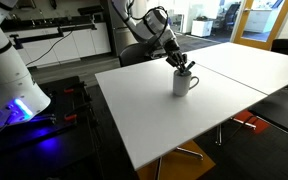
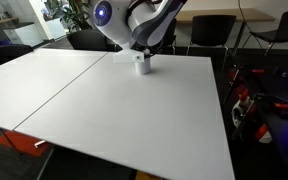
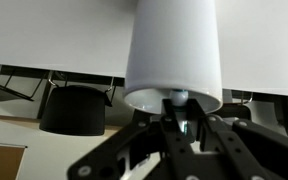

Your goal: Put the marker in the cup

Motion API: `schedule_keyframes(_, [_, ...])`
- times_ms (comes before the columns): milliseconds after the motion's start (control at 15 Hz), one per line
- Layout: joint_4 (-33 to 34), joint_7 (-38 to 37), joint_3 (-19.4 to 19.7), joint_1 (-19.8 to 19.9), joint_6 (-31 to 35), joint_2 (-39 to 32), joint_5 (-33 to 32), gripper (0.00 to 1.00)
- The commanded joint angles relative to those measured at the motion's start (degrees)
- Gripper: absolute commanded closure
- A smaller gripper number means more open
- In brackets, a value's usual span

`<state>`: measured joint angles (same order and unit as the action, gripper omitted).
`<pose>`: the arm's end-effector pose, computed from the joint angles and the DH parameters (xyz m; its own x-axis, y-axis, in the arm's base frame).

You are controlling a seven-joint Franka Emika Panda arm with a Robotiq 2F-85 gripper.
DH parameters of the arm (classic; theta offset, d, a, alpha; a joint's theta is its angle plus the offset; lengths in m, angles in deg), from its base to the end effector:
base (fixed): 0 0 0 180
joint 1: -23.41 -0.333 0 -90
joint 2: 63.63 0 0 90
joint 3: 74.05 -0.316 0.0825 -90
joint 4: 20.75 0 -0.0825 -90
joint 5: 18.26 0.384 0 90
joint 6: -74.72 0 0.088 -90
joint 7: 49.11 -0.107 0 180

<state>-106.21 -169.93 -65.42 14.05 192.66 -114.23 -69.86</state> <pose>0.6911 -0.0175 0.1455 0.1020 -0.6313 0.7688 -0.9947 -0.0539 0.0878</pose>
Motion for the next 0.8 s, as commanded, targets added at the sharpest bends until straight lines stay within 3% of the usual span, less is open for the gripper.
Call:
schedule_keyframes(0, [-4.30, -2.94, 0.13, -0.91, -1.17, 3.70, 0.27, 0.48])
schedule_keyframes(400, [-10.97, -8.70, 0.45, -1.41, -1.62, 9.89, -0.76, 0.04])
schedule_keyframes(467, [-12.34, -9.86, 0.49, -1.47, -1.67, 11.36, -1.10, 0.00])
schedule_keyframes(733, [-17.20, -14.04, 0.07, -1.44, -2.46, 17.06, -2.73, 0.00])
